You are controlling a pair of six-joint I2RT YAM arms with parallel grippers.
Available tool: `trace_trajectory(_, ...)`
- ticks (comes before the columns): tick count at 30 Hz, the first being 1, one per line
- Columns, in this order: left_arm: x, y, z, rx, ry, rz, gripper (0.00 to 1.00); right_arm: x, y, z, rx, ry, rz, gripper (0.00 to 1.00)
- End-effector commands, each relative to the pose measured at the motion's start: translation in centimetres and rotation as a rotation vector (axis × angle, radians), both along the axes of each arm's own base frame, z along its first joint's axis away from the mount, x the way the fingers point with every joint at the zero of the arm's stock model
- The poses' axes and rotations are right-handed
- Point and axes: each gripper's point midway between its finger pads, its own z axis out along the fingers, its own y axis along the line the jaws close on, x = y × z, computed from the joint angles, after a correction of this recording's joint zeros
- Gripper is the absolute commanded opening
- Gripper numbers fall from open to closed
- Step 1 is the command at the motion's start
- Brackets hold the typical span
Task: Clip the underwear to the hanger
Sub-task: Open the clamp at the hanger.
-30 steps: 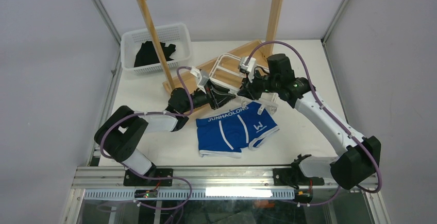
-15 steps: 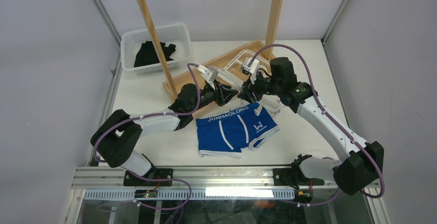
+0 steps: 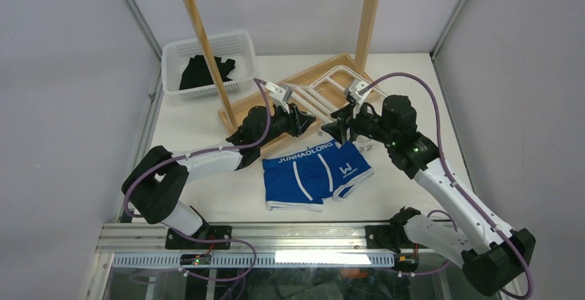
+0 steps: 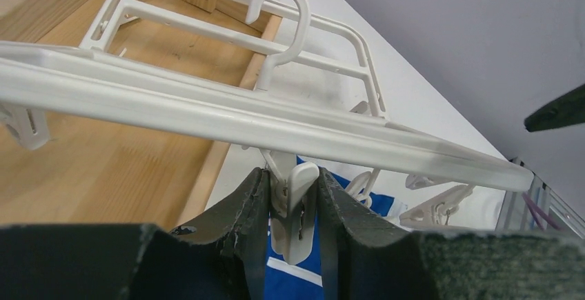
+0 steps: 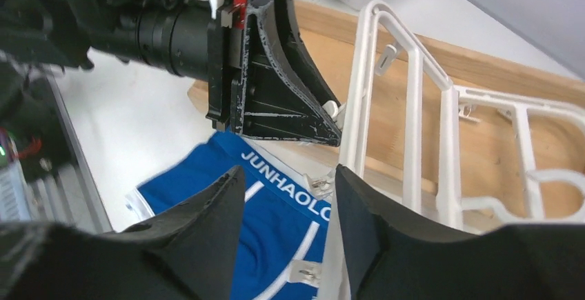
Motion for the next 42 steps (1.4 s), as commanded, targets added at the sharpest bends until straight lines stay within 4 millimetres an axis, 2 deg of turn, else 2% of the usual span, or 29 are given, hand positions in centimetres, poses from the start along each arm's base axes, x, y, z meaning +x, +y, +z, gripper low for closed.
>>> trace_trajectory(1,0.9,-0.5,1.3,-0.032,0.024,0.040,0.00,1.0,-0.6,3.3,0.285,0.094,-0.223,0.51)
trace_trajectory(3,0.8,-0.5,1.2,-0.028,0.038,0.050,0.00,0.5,-0.4,3.0,0.351,0.164,-0.266,0.48)
trace_trajectory(8,0.1,-0.5,1.4,-0.021,0.055,0.091,0.00,-1.6,0.6,2.0,0.396,0.145,-0.384,0.46)
trace_trajectory(13,-1.0,-1.4,1.6,-0.022,0.106,0.099,0.00,-3.8,2.4,-0.6,0.380,0.178,-0.412,0.45)
trace_trajectory(17,-2.1,-2.3,1.7,-0.030,0.153,0.099,0.00,-5.0,2.7,-2.8,0.363,0.177,-0.478,0.45)
trace_trajectory(22,-3.7,-3.4,2.0,-0.031,0.202,0.111,0.00,-4.7,1.5,-4.7,0.352,0.159,-0.557,0.46)
trace_trajectory(27,-3.7,-3.0,2.2,-0.035,0.241,0.171,0.00,-4.6,0.9,-6.1,0.349,0.163,-0.583,0.47)
trace_trajectory(36,-4.3,-3.0,2.7,-0.064,0.284,0.170,0.00,-3.8,1.5,-6.5,0.429,0.173,-0.618,0.55)
trace_trajectory(42,-4.8,-3.1,2.3,-0.064,0.299,0.157,0.00,-2.9,1.4,-7.7,0.453,0.243,-0.649,0.56)
